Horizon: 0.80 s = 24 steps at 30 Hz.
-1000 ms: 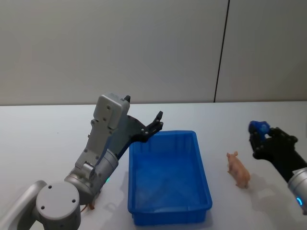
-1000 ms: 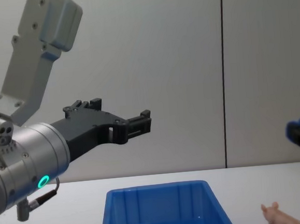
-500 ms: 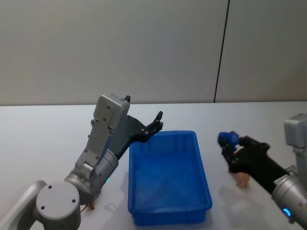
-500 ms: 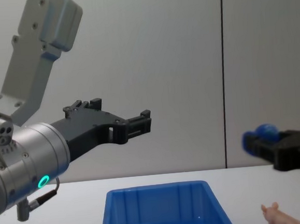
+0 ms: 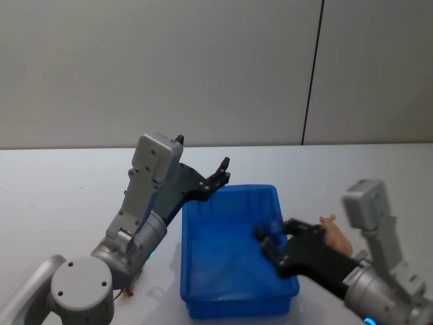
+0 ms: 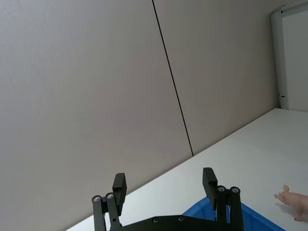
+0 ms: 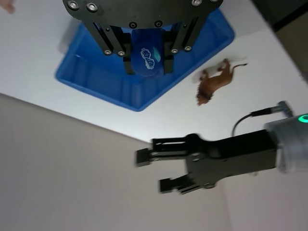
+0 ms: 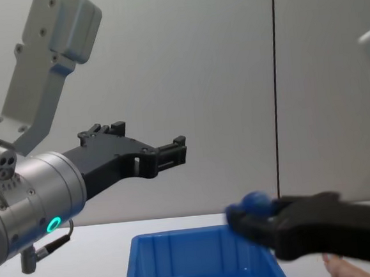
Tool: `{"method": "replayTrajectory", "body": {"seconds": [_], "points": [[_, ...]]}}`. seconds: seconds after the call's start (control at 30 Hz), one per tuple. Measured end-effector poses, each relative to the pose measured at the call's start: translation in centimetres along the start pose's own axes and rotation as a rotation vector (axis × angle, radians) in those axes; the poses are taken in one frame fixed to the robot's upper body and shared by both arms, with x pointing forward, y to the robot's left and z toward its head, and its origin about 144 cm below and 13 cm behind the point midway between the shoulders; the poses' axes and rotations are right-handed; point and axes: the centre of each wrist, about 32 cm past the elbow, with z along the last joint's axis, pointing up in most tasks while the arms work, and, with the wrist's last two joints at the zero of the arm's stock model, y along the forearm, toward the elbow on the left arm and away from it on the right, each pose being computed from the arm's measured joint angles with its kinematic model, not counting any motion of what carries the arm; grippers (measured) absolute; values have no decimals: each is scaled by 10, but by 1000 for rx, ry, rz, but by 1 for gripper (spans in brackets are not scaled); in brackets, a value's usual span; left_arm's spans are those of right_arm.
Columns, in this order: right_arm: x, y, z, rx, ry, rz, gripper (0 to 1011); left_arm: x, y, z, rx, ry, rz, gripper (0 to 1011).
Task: Pick up the two dolls from the table and place them into the box.
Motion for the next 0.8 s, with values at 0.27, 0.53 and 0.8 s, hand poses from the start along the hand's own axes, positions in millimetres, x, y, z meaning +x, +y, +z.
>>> {"method": "replayTrajectory", "body": {"seconds": [0.27,0.53,0.8], "points": [[-18,18,-3,-47,-16,137,546,0,0,0,0,0,0,1004],[-33,31,-5,-85,-29,231,783,0,0,0,0,0,0,1003],[-42,39,-7,-107,-38,284,998,0,0,0,0,0,0,1003]]}}
